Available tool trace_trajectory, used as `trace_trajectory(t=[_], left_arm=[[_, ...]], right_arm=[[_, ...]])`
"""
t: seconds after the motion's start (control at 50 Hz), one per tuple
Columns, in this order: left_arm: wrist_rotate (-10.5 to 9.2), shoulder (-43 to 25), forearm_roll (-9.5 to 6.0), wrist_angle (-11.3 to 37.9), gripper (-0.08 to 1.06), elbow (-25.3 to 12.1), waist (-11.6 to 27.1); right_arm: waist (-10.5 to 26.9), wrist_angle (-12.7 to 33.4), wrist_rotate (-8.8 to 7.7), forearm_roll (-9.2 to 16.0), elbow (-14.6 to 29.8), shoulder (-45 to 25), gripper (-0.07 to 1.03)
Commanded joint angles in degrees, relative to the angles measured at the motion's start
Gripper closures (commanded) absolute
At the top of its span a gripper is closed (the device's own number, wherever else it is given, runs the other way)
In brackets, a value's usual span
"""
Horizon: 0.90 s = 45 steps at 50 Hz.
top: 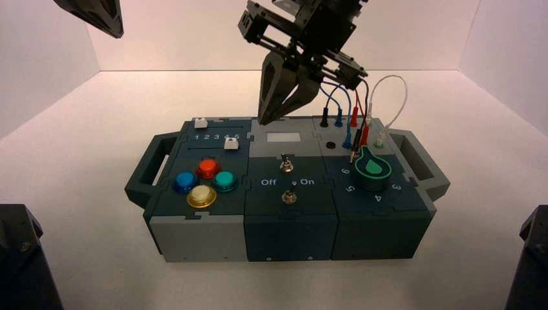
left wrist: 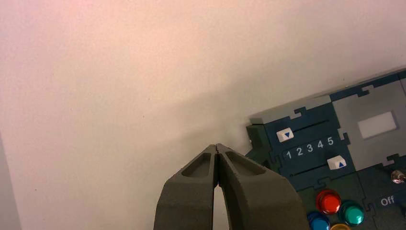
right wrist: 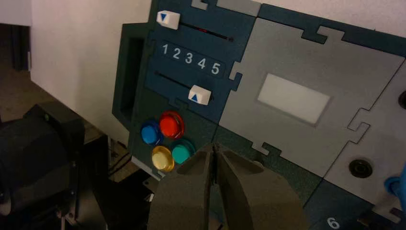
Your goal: Move the bottom slider to position 1.
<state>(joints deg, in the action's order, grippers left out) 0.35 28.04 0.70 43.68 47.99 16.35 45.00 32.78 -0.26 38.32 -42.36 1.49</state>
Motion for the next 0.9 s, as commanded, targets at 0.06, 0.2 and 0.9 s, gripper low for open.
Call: trace_trajectory(t=[0.06, 0.2, 0.9], left_arm=[[0.09, 0.79, 0.09, -0.09, 1.01, -0.79, 0.09], [0.18, 0.79, 0.09, -0.09, 1.01, -0.7, 0.18], [0.26, 0.18, 0.09, -0.09, 1.01, -0.7, 0.35]], right_arm=[[0.35, -1.41, -0.18, 0.7, 1.93, -0.53, 0.98], [0.35, -2.02, -0.18, 0.7, 2.55, -1.93, 0.98], [1.05, -2.29, -0.53, 0.79, 7.12, -10.11, 0.98]])
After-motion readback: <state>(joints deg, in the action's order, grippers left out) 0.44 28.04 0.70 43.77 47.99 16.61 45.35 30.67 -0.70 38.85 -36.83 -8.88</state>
